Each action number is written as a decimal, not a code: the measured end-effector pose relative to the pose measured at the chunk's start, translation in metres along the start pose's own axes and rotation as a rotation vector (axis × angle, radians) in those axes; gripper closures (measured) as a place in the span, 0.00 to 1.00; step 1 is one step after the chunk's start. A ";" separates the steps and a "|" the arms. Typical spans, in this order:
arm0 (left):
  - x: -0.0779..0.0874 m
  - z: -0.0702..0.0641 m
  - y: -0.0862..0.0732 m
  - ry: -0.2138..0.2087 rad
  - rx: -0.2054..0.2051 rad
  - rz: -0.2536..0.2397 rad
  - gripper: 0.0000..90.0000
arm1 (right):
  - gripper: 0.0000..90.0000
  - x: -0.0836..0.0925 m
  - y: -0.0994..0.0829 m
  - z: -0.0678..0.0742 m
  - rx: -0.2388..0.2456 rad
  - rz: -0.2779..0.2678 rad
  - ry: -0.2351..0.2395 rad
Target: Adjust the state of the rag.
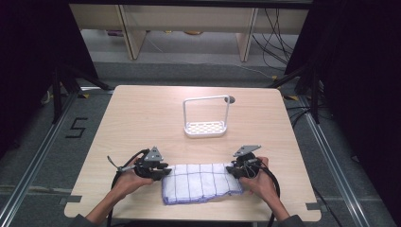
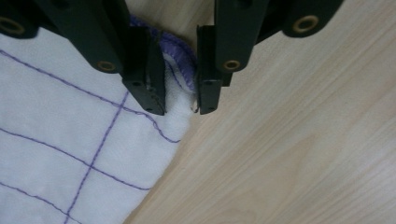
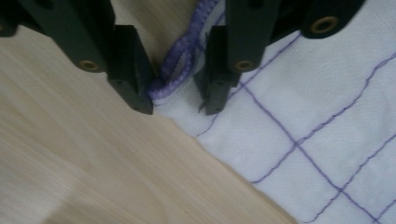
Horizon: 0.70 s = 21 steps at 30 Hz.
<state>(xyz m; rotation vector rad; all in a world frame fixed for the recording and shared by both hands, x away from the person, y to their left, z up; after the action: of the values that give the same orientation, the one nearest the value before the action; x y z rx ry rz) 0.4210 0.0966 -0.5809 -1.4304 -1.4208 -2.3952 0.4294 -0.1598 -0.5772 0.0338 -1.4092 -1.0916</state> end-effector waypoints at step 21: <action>0.040 -0.084 -0.011 -0.111 -0.098 -0.079 0.88 | 0.92 -0.034 0.077 -0.030 0.108 0.059 0.053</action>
<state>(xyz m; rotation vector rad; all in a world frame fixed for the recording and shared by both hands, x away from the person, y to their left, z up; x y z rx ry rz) 0.3346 0.0607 -0.5743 -1.5823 -1.4268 -2.5023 0.5047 -0.1137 -0.5642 0.0976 -1.4115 -0.9587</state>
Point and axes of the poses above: each handheld gripper's, and its own axes: x roughly backward along the jaws, y roughly out of its top, z roughly to its left, the point moved 10 cm from there along -x, roughly forward along the jaws, and after that the axes turned 15 degrees about y, right-handed, at the moved point
